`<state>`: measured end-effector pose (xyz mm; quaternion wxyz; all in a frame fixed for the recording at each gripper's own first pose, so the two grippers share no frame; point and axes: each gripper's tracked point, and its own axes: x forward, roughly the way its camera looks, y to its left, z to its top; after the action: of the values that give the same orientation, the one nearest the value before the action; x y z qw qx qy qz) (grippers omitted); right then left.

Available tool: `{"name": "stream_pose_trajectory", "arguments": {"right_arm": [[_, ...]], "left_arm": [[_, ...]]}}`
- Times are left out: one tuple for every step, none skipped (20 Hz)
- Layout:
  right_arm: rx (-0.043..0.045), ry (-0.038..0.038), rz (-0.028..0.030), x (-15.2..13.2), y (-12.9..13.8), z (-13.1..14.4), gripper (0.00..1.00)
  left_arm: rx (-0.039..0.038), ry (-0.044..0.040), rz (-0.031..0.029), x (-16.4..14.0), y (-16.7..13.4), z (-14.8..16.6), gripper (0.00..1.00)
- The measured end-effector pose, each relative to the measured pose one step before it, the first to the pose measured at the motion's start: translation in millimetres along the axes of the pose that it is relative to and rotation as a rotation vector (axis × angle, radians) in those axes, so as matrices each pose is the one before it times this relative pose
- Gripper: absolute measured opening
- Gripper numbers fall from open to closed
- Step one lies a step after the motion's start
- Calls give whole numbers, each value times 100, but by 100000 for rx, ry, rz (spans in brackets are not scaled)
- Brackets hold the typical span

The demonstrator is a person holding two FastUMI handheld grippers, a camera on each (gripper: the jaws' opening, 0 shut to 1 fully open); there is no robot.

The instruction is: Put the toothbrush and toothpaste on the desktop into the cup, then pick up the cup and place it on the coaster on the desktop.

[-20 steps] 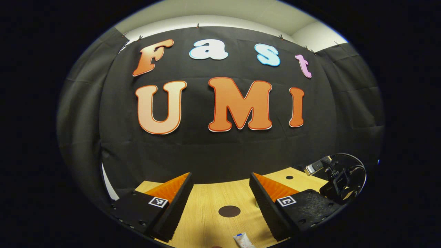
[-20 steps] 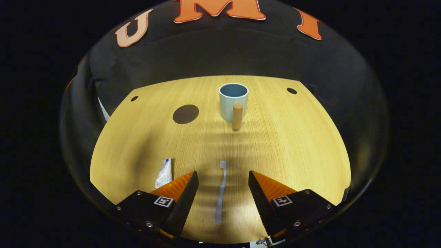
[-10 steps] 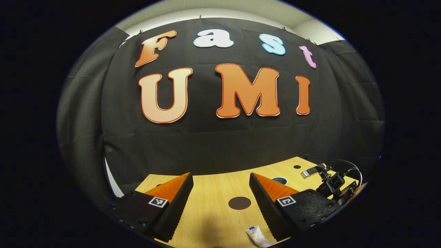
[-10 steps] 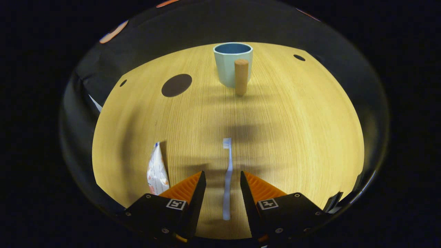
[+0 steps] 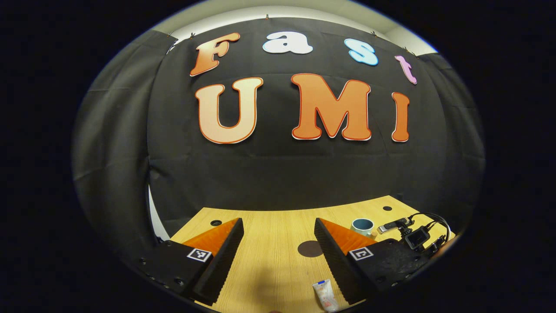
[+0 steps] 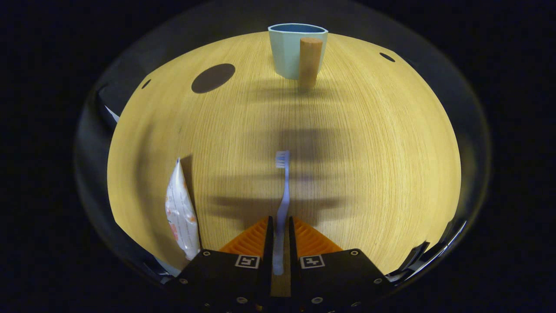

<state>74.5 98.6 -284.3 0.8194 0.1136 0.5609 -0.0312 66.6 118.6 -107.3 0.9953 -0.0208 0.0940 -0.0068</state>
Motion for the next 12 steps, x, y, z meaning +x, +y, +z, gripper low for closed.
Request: {"name": "stream_pose_trajectory", "arguments": {"right_arm": [[-14, 171, -474, -251, -157, 454, 18], [562, -319, 186, -97, -99, 665, 17], [1068, 417, 343, -232, -154, 608, 15], [868, 539, 807, -266, -127, 714, 13], [186, 753, 1567, -318, -57, 743, 11], [-128, -54, 1523, -282, -90, 879, 7], [454, -708, 1176, -305, -155, 1067, 6], [725, -1097, 779, 563, -577, -3257, 5], [409, -942, 930, -328, 646, 1981, 5], [-374, -1694, 982, -575, -373, 1621, 5], [-519, -1957, 671, -270, -109, 557, 5], [-41, -2023, 1277, -348, 28, 457, 5]], "left_arm": [[68, -82, 102, -30, -81, 23, 99], [136, 12, 159, -269, -17, -21, 98], [-67, 468, 173, -125, -134, -60, 98], [-299, 666, -62, -52, -196, -254, 98], [-237, 824, -286, -45, -237, -151, 99], [-198, 771, -617, 39, -465, -152, 98], [-566, 727, -977, 112, -375, -195, 98], [-1071, 994, -1806, -146, -564, -173, 99], [-794, 962, -1574, 31, -606, -144, 99], [-41, 969, -540, 277, -398, -304, 99], [500, 1289, -401, 250, -286, -172, 98], [327, 1157, -542, -80, -295, -212, 98]]}}
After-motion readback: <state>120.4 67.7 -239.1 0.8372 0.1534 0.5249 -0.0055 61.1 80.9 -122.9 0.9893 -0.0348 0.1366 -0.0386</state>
